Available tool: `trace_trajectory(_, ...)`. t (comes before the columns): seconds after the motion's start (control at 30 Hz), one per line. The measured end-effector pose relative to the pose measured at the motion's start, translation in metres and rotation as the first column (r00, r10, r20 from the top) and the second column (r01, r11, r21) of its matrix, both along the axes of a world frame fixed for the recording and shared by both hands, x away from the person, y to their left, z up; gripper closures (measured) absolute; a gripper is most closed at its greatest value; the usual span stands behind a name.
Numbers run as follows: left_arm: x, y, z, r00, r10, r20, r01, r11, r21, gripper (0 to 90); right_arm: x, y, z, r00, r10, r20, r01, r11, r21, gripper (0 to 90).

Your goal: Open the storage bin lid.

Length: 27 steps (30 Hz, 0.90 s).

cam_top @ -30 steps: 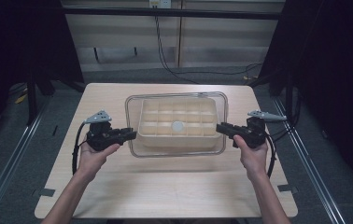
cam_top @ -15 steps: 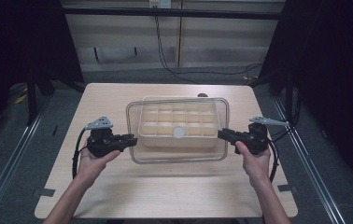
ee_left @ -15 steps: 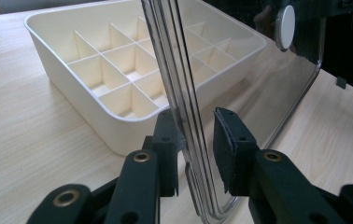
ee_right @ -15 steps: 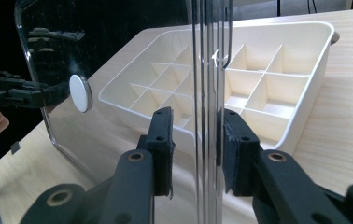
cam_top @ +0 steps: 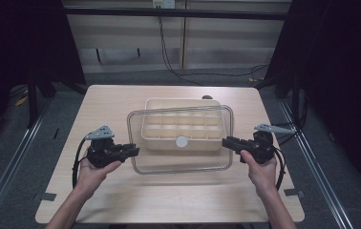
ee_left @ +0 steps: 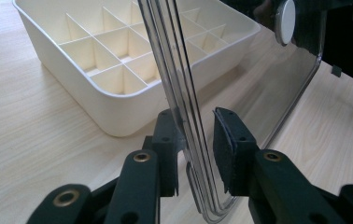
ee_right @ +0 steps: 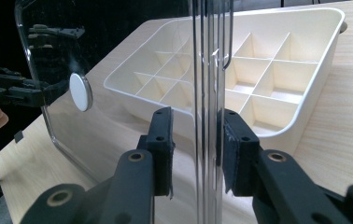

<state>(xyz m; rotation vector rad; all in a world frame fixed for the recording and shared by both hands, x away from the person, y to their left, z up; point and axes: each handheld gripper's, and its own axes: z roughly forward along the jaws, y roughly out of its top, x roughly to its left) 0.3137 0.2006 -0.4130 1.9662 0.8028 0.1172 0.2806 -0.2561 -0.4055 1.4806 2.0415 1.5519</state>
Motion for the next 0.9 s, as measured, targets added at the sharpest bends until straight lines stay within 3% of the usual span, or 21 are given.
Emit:
trace_trajectory(0.4, -0.011, 0.006, -0.003, 0.9999, 0.000, -0.012, 0.000, 1.0000, 0.001, 71.5, -0.010, 0.004, -0.003, 0.9998, 0.015, -0.012, -0.015, 1.000, 0.003, 68.5)
trace_trajectory(0.53, -0.016, 0.009, -0.006, 0.9999, 0.001, -0.017, -0.001, 0.9998, -0.019, 71.6, -0.013, 0.005, -0.005, 0.9993, 0.028, -0.024, -0.028, 1.000, 0.010, 68.7)
trace_trajectory(0.9, -0.028, 0.009, -0.007, 0.9995, -0.017, -0.027, 0.017, 0.9998, 0.007, 71.6, -0.030, 0.006, -0.011, 0.9980, 0.047, -0.041, -0.047, 0.999, 0.000, 69.2)
